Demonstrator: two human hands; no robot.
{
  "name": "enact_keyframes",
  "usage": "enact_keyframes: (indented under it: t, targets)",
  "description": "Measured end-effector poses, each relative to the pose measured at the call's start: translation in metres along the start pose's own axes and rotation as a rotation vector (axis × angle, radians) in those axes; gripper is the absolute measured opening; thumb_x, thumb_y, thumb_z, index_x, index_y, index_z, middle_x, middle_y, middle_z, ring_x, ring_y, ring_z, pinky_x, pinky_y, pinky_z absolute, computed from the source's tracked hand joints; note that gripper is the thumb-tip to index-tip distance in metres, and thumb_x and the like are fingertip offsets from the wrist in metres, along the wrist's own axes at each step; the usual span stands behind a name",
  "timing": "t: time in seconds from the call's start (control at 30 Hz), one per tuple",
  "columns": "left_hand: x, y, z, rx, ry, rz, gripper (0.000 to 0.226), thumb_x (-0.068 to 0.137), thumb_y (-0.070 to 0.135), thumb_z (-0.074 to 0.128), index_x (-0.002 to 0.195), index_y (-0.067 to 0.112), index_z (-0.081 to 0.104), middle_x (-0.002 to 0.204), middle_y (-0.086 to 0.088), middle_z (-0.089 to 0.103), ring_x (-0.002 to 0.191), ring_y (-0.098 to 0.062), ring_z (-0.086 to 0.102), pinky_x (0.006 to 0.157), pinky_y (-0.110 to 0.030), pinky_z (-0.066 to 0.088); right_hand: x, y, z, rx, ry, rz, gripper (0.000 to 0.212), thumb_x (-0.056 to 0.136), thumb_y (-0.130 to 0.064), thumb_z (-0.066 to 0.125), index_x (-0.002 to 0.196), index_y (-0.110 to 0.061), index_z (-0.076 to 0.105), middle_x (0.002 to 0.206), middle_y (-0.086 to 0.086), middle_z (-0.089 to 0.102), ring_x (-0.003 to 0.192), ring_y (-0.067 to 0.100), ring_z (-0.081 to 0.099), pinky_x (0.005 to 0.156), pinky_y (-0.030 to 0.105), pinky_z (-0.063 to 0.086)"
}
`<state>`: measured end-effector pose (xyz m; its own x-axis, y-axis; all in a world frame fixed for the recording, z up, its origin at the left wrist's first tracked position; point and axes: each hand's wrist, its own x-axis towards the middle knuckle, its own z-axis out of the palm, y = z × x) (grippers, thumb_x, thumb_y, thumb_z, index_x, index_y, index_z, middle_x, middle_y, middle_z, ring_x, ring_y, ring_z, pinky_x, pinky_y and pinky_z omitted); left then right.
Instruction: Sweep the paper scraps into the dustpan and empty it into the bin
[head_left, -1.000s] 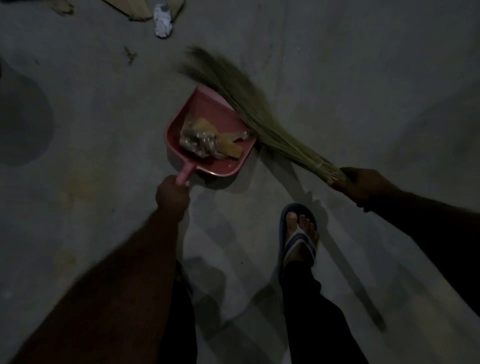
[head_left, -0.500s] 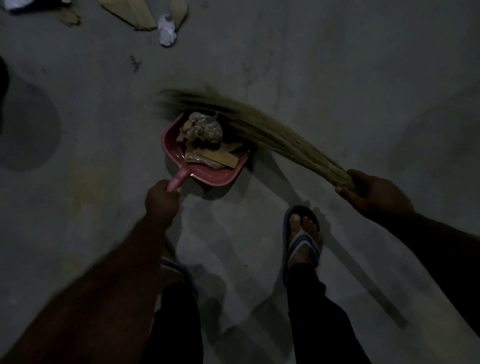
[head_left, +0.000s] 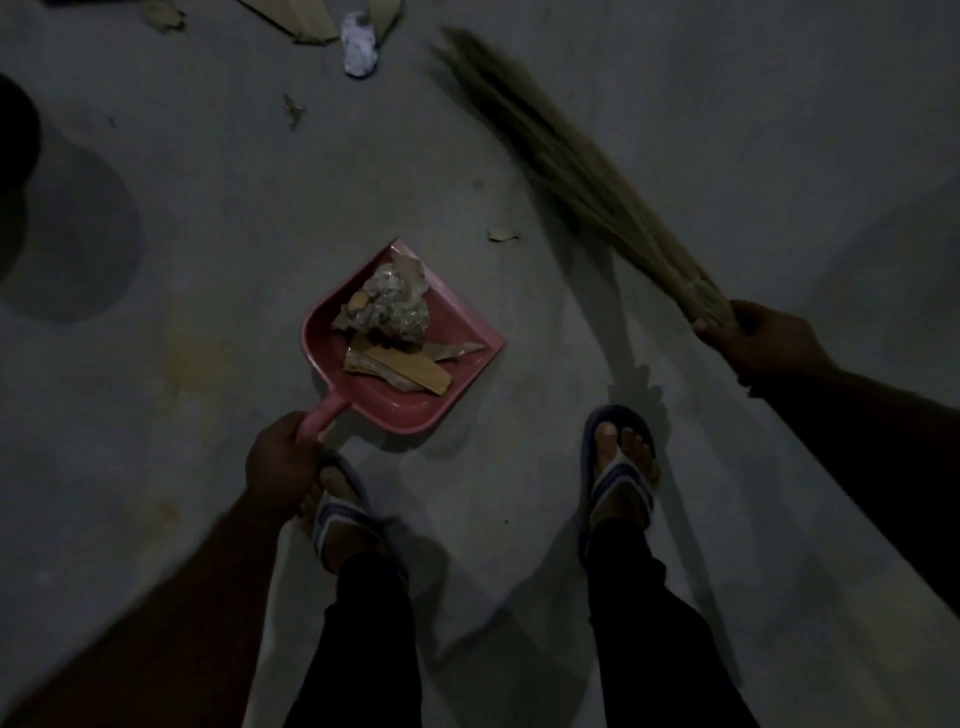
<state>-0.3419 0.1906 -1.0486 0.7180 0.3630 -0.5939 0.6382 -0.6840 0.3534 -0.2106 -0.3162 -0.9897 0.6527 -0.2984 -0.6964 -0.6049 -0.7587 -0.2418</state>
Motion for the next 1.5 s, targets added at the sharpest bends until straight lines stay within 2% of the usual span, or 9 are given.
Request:
enact_keyframes:
  t: [0.2, 0.4, 0.5, 0.63, 0.93, 1.07, 1.17, 1.37, 1.5]
  targets:
    - [0.012, 0.01, 0.015, 0.037, 0.005, -0.013, 0.016, 0.083, 0.02, 0.067, 0.098, 0.014, 0.068, 0.091, -0.015, 0.07, 0.087, -0.033, 0.065, 0.07, -0.03, 0.04, -0.021, -0.002, 0.04, 0.002, -0.211, 0.078, 0.057, 0.091, -0.061, 0.058, 0.131, -0.022, 0.062, 0.088, 0.011, 0.066, 0.06, 0.03, 0.064, 0.047, 0.029, 0.052]
    - [0.041, 0.051, 0.025, -0.036, 0.032, 0.024, 0.022, 0.085, 0.019, 0.068, 0.105, 0.008, 0.068, 0.098, -0.02, 0.069, 0.091, -0.036, 0.063, 0.074, -0.034, 0.043, -0.045, -0.004, 0.062, -0.115, -0.35, -0.065, 0.03, 0.092, -0.061, 0.056, 0.111, -0.038, 0.062, 0.087, -0.001, 0.066, 0.067, 0.019, 0.066, 0.047, 0.03, 0.055]
    - [0.048, 0.061, 0.021, -0.114, 0.044, 0.018, 0.023, 0.085, 0.021, 0.067, 0.103, 0.007, 0.068, 0.096, -0.02, 0.068, 0.09, -0.035, 0.063, 0.074, -0.036, 0.045, -0.047, -0.002, 0.06, -0.091, -0.265, -0.132, 0.03, 0.092, -0.058, 0.057, 0.115, -0.039, 0.062, 0.09, -0.006, 0.068, 0.073, 0.013, 0.066, 0.059, 0.031, 0.057]
    - [0.053, 0.066, 0.009, -0.217, 0.084, 0.008, 0.023, 0.08, 0.028, 0.065, 0.096, 0.01, 0.067, 0.086, -0.016, 0.066, 0.083, -0.033, 0.062, 0.073, -0.042, 0.049, -0.046, -0.002, 0.049, -0.102, -0.098, -0.231, 0.044, 0.092, -0.06, 0.056, 0.126, -0.033, 0.061, 0.106, 0.002, 0.072, 0.095, 0.025, 0.067, 0.081, 0.038, 0.056]
    - [0.079, 0.087, -0.025, -0.339, 0.16, -0.003, 0.007, 0.086, 0.021, 0.064, 0.093, 0.02, 0.065, 0.08, -0.007, 0.06, 0.073, -0.022, 0.053, 0.064, -0.034, 0.041, -0.02, -0.086, 0.03, -0.084, 0.027, -0.358, 0.034, 0.095, -0.055, 0.056, 0.111, -0.026, 0.062, 0.09, 0.007, 0.07, 0.081, 0.029, 0.066, 0.072, 0.042, 0.056]
    - [0.096, 0.088, -0.046, -0.343, 0.202, 0.026, 0.016, 0.086, 0.023, 0.064, 0.099, 0.013, 0.066, 0.081, -0.009, 0.059, 0.072, -0.02, 0.052, 0.062, -0.032, 0.039, 0.005, -0.155, 0.035, -0.019, 0.057, -0.392, 0.041, 0.094, -0.057, 0.056, 0.119, -0.026, 0.064, 0.102, 0.007, 0.072, 0.086, 0.028, 0.068, 0.076, 0.046, 0.058]
    - [0.106, 0.082, -0.064, -0.358, 0.215, -0.009, 0.008, 0.088, 0.018, 0.064, 0.095, 0.02, 0.063, 0.082, -0.008, 0.058, 0.073, -0.019, 0.049, 0.061, -0.03, 0.037, 0.026, -0.209, 0.034, 0.051, 0.089, -0.389, 0.049, 0.089, -0.064, 0.055, 0.122, -0.029, 0.063, 0.108, 0.006, 0.071, 0.088, 0.03, 0.069, 0.075, 0.048, 0.06]
    - [0.124, 0.032, -0.106, -0.272, 0.267, -0.07, 0.012, 0.088, 0.016, 0.065, 0.1, 0.016, 0.066, 0.085, -0.011, 0.059, 0.078, -0.02, 0.051, 0.067, -0.03, 0.037, 0.076, -0.283, 0.01, 0.095, 0.15, -0.244, 0.053, 0.088, -0.061, 0.059, 0.11, -0.013, 0.066, 0.102, 0.018, 0.07, 0.073, 0.033, 0.07, 0.058, 0.046, 0.061]
    - [0.144, -0.005, -0.132, -0.163, 0.291, -0.167, 0.022, 0.086, 0.022, 0.066, 0.105, 0.01, 0.068, 0.096, -0.019, 0.067, 0.087, -0.032, 0.061, 0.075, -0.038, 0.046, 0.097, -0.289, 0.01, 0.076, 0.09, -0.081, 0.059, 0.089, -0.058, 0.062, 0.106, -0.002, 0.063, 0.097, 0.023, 0.067, 0.059, 0.03, 0.064, 0.04, 0.034, 0.056]
